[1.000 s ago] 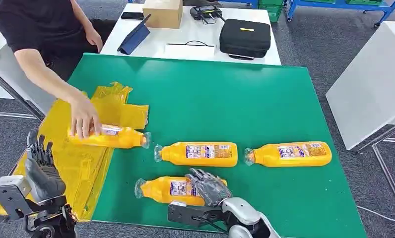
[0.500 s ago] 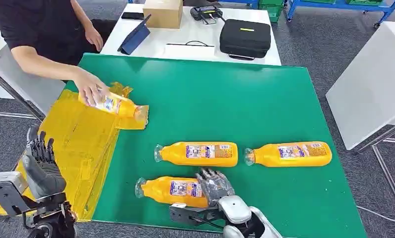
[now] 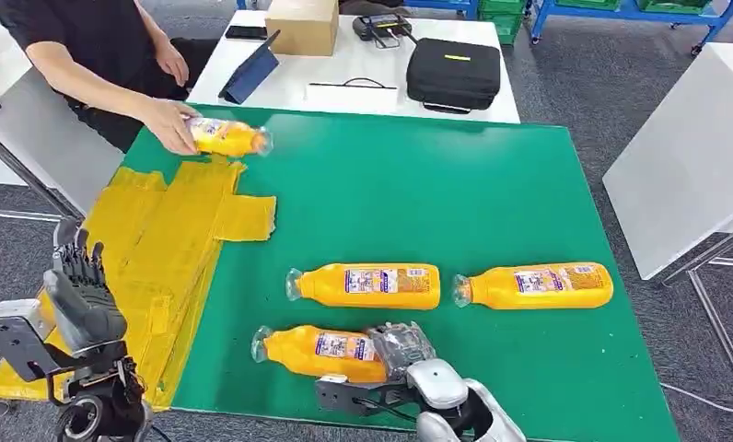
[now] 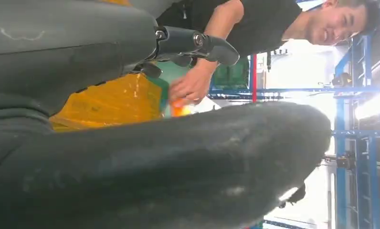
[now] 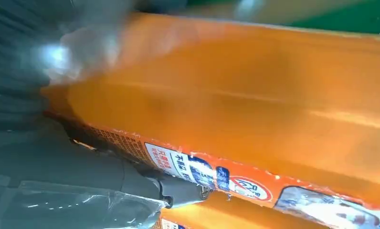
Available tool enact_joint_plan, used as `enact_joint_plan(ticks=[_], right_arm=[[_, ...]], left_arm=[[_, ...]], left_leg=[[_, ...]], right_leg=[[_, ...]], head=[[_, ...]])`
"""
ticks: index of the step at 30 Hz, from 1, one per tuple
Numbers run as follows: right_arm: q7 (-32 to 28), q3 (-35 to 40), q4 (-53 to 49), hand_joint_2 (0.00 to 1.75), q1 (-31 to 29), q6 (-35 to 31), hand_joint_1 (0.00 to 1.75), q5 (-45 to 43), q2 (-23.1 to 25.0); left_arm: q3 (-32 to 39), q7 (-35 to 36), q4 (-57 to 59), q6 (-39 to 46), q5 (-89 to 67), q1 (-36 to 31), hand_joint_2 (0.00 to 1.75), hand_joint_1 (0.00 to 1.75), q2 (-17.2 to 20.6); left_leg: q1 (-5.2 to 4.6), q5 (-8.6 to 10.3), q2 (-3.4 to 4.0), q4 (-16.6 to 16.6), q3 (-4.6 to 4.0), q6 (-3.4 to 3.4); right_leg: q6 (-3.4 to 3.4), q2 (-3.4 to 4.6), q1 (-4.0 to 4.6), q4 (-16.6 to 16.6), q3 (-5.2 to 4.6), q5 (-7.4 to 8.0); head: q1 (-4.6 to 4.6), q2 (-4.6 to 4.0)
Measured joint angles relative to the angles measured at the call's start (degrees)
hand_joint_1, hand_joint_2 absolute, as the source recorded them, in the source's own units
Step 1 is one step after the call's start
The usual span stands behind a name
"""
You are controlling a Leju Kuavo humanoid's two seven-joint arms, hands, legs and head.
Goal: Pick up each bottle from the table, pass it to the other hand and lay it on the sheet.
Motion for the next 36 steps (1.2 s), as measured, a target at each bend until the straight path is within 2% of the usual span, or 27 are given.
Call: enact_joint_plan(ticks=[3,5,6,11,15,20,26,36], right_arm=[[-1.44,-0.55,0.04,1.75,-0.13,-0.39,1.75,-3.04,-0.02],[-2.68,-1.42,0.04,1.75,-0.11,-1.52,1.75,-7.0,-0.09],[-3.24,-1.75,0.02,1.75,-0.07,-2.36,1.75,-9.19,-0.11],[-7.03,-4.41,-3.07,1.75,1.41,-8.56,1.75,-22.62,-0.46],[-9.28,-9.46,-10.04,1.75,0.75,-13.28,1.75,-33.84,-0.59],[-11.83,-14.45,-17.45,1.75,-0.18,-17.49,1.75,-41.4,-0.57],[-13.72,-17.64,-21.57,1.75,-0.3,-19.06,1.75,-43.91,-0.68],[-13.46,-18.6,-22.43,1.75,-1.04,-22.99,1.75,-43.73,-0.57]], left_arm=[[-0.13,0.02,0.48,0.04,0.63,-0.44,0.0,0.0,0.0],[-0.41,0.19,1.0,-0.43,1.98,-1.09,0.0,0.0,0.0],[-0.59,0.37,1.25,-1.16,3.04,-1.38,1.75,0.0,0.02],[-1.01,1.57,2.01,-8.91,13.76,-1.95,1.75,0.0,0.04],[-1.29,1.2,1.97,-12.39,16.63,-1.76,1.75,0.0,-0.24],[-3.26,1.01,1.62,-16.11,19.26,-1.58,1.75,0.0,-0.81],[-7.36,1.01,1.62,-17.94,20.72,-1.87,1.75,0.0,-1.29],[-11.8,2.49,1.62,-20.15,24.78,-3.15,1.75,0.0,-1.88]], left_leg=[[0.0,0.0,0.0,0.01,0.0,0.0],[0.0,0.01,0.02,0.02,-0.02,0.01],[0.0,0.01,0.02,0.02,-0.01,0.01],[0.0,0.03,0.0,0.02,-0.19,0.01],[0.0,0.05,0.01,0.02,-0.22,0.04],[-0.04,0.05,-0.05,0.03,-0.24,0.05],[-0.05,0.04,-0.03,0.03,-0.26,0.05],[-0.02,0.05,-0.03,0.03,-0.28,0.05]], right_leg=[[0.04,0.0,0.0,0.0,0.13,0.03],[0.1,0.01,0.0,0.0,0.55,0.11],[0.1,0.01,0.0,0.01,0.56,0.11],[0.12,0.0,0.0,0.01,0.43,0.13],[0.11,0.0,-0.01,0.02,0.39,0.13],[0.12,-0.02,-0.02,0.01,0.39,0.13],[0.12,-0.01,-0.03,0.01,0.38,0.13],[0.12,-0.01,-0.01,0.01,0.37,0.13]], head=[[0.0,0.0],[0.02,0.0],[0.02,0.0],[0.0,0.0],[0.04,0.0],[0.02,0.0],[0.0,0.0],[0.02,0.0]])
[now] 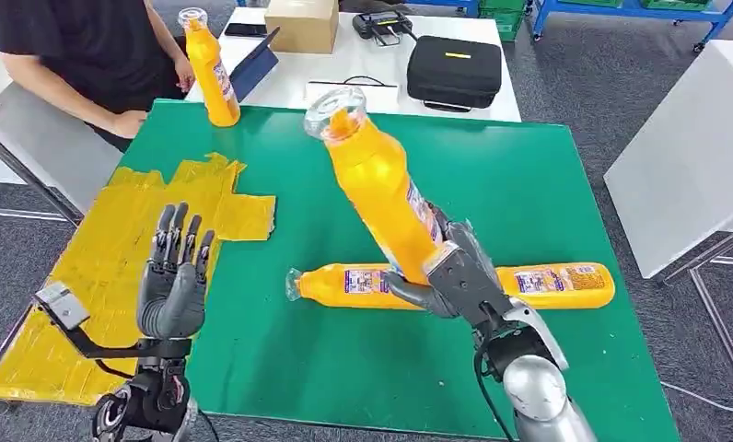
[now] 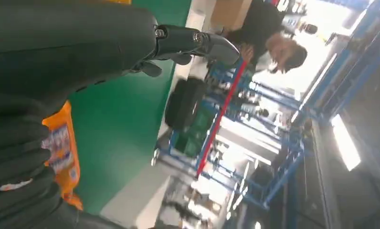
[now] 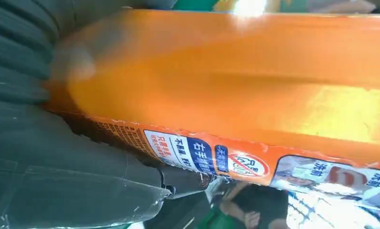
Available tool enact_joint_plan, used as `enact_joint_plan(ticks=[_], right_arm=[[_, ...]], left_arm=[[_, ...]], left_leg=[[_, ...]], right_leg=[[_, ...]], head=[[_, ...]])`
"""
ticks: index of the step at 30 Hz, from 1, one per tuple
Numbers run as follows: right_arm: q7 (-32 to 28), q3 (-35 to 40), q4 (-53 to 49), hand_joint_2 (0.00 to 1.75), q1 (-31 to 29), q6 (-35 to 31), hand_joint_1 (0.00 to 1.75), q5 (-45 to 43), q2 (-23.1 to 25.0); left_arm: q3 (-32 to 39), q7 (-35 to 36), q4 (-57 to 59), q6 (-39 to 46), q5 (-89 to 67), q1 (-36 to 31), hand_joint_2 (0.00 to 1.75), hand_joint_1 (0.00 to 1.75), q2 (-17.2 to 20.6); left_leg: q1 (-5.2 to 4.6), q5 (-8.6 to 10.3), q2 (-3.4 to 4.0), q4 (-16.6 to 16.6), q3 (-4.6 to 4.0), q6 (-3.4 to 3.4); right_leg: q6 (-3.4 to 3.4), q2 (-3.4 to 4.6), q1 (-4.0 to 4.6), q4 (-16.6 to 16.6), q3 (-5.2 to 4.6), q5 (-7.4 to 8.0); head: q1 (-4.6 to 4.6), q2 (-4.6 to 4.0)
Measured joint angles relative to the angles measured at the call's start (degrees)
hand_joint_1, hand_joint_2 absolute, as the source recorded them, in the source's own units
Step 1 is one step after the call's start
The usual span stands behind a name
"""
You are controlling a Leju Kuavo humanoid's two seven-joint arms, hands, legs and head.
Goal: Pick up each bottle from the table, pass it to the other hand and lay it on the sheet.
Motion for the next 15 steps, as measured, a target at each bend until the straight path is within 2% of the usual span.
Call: enact_joint_plan(ticks=[4,8,15], right_arm=[[1.51,-0.41,1.5,1.75,-2.17,-2.27,1.75,3.16,1.05],[2.17,-0.24,5.86,1.75,-5.45,-3.26,1.75,7.26,3.0],[5.29,4.75,13.34,1.75,-9.8,-3.39,1.75,13.1,7.59]], left_arm=[[-3.32,1.51,0.26,-0.17,1.73,-1.3,1.75,0.0,-0.72],[-5.86,1.66,1.93,3.11,0.35,-4.08,1.75,0.0,-1.99],[-6.43,2.8,4.09,6.89,3.28,-8.02,1.75,0.0,-3.78]], left_leg=[[-0.02,0.01,0.0,0.0,-0.03,0.02],[-0.03,0.06,0.0,0.01,-0.04,0.07],[0.05,0.11,0.02,0.0,-0.06,0.02]], right_leg=[[0.05,0.0,-0.01,0.0,0.0,0.03],[0.13,0.0,-0.02,0.0,0.0,0.09],[0.16,0.01,0.03,0.03,-0.02,0.12]], head=[[0.0,0.0],[0.0,0.0],[0.0,0.0]])
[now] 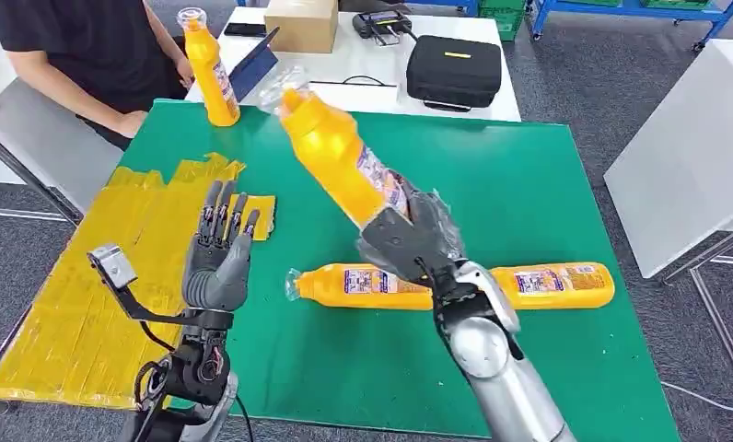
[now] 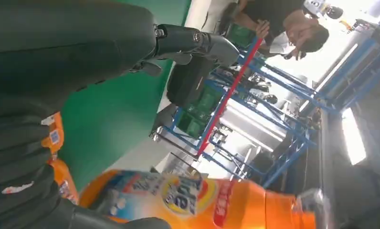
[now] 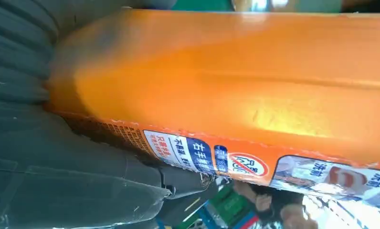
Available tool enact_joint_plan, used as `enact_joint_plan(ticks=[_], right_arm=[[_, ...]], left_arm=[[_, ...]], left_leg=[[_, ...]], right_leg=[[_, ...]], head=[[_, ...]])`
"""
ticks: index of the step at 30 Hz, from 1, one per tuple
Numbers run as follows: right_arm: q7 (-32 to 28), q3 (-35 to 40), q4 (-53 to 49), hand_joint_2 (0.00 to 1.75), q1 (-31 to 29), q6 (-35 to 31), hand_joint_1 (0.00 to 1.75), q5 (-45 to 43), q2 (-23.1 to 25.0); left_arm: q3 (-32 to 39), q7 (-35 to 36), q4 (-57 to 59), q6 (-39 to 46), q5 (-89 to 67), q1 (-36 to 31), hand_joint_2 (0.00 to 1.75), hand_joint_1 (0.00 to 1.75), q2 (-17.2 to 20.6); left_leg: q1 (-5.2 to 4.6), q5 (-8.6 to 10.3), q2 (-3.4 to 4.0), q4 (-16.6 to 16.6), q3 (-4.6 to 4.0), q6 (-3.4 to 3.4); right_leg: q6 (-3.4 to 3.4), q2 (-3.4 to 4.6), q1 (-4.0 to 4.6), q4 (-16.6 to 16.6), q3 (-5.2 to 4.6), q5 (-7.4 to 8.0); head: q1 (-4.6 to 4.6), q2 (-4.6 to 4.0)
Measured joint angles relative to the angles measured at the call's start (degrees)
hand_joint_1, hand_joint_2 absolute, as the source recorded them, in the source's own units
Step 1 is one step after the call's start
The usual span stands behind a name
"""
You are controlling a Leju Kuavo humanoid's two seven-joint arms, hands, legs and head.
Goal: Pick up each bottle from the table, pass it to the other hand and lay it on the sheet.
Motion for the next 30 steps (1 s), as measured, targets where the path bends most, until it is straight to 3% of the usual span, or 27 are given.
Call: enact_joint_plan(ticks=[16,30], right_arm=[[2.1,7.41,9.02,1.75,-3.12,0.28,1.75,8.87,4.15],[2.71,8.76,19.49,1.75,-4.96,-3.69,1.75,17.13,7.03]], left_arm=[[3.94,0.26,0.0,0.39,3.04,0.04,1.75,0.0,-0.79],[3.22,5.72,-0.59,-2.01,11.25,-0.06,1.75,0.0,-2.36]], left_leg=[[-0.04,0.0,-0.04,0.0,-0.11,0.01],[-0.03,0.02,-0.02,0.0,-0.11,0.01]], right_leg=[[-0.01,-0.01,-0.04,0.0,-0.09,-0.01],[-0.01,0.0,-0.04,0.0,-0.12,0.0]], head=[[-0.02,0.0],[-0.02,0.0]])
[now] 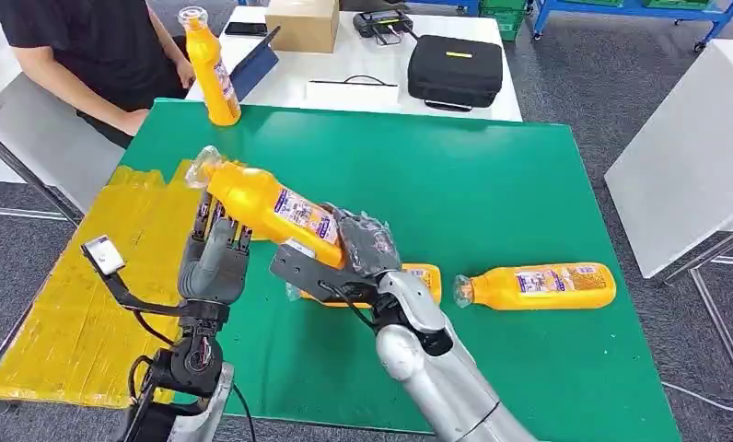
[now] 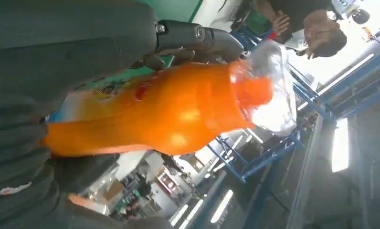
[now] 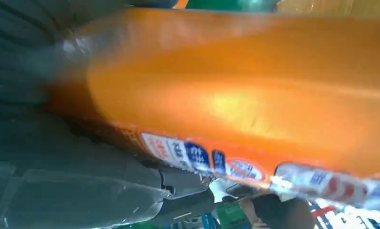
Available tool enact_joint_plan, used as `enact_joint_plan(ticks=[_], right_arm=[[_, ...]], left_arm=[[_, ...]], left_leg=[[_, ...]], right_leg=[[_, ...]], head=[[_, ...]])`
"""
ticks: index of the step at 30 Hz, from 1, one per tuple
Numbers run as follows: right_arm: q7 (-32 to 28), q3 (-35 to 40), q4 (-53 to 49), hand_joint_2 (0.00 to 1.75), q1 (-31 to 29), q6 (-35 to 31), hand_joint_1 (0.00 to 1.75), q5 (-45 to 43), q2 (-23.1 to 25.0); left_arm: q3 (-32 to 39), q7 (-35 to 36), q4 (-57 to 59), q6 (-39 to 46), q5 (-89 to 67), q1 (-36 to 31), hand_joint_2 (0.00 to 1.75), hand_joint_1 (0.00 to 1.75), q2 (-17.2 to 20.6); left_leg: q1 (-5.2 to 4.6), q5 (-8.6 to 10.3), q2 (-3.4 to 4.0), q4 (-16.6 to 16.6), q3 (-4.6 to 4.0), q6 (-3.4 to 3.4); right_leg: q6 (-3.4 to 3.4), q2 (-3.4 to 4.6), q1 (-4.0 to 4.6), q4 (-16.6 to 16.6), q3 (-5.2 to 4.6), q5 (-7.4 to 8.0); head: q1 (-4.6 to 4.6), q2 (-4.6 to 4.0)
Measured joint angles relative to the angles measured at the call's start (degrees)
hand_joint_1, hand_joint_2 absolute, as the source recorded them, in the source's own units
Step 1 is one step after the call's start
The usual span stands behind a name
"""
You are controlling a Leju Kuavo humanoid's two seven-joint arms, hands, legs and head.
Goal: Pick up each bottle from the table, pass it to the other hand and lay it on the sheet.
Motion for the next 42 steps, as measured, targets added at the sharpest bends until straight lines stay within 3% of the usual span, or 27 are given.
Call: enact_joint_plan(ticks=[19,42], right_arm=[[1.22,2.12,4.18,1.75,-2.52,-1.97,1.75,0.48,3.89],[0.02,19.65,10.04,1.75,-8.27,-2.12,1.75,-3.39,2.47]], left_arm=[[-5.27,-1.29,2.71,5.75,1.18,-2.0,1.75,0.0,-0.35],[-4.59,-1.75,2.89,10.99,-0.85,0.78,1.75,0.0,-0.24]], left_leg=[[0.0,0.0,0.0,0.0,-0.01,0.0],[0.0,0.0,0.07,0.01,-0.04,-0.01]], right_leg=[[0.0,0.0,0.0,0.0,-0.02,0.0],[-0.01,0.02,0.0,0.0,-0.14,0.0]], head=[[0.0,0.0],[0.0,0.0]])
